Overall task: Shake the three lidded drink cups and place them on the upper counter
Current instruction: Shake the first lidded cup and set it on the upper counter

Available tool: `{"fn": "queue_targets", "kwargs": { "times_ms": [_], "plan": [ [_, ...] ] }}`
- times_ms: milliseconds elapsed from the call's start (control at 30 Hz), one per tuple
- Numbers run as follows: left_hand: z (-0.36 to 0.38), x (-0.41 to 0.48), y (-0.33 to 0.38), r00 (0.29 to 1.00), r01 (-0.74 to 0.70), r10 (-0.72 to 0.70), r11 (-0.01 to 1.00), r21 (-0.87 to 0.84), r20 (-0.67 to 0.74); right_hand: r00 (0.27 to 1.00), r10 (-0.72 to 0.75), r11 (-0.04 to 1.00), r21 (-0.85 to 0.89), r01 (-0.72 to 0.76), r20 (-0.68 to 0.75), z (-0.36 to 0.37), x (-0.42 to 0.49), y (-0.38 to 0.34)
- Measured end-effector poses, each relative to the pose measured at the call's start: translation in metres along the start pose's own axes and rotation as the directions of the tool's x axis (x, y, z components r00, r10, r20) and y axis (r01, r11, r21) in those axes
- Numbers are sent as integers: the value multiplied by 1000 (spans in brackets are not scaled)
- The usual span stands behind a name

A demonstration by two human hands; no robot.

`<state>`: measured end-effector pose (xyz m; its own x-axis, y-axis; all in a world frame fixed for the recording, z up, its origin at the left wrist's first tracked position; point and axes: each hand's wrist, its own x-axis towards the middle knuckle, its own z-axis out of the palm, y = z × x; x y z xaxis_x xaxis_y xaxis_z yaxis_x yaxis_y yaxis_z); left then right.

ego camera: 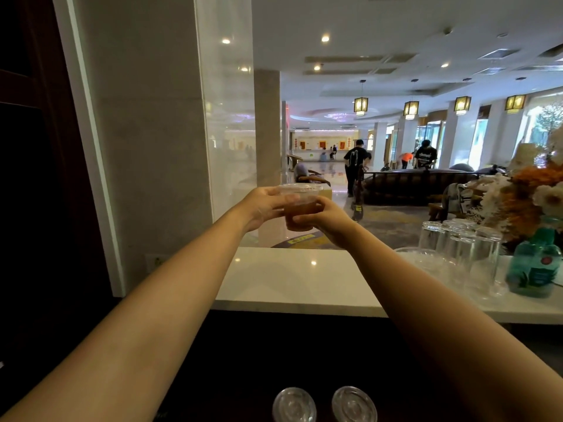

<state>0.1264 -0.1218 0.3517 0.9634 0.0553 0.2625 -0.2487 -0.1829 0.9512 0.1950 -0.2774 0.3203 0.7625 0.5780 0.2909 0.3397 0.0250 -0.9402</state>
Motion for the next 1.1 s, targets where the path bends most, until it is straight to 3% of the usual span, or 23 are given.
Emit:
{"fn": "queue_targets", "kwargs": {
  "times_ms": [133, 433, 733, 1100],
  "plan": [
    [-5, 13, 2, 997, -2, 0, 1000, -23, -74, 1000, -6, 999, -45, 6, -13, -3, 20, -7],
    [-41, 51, -9, 995, -14, 19, 998, 59, -93, 999, -5, 998, -66, 3, -32, 8, 78, 5],
    [-89, 91, -117, 988, 151, -148, 986, 75, -41, 991, 135, 991, 21, -135, -21, 52, 121, 106],
    [-110, 95, -208, 958, 286, -285, 958, 19, -41, 961, 277, 960, -26, -278, -16, 86, 143, 195]
  ]
}}
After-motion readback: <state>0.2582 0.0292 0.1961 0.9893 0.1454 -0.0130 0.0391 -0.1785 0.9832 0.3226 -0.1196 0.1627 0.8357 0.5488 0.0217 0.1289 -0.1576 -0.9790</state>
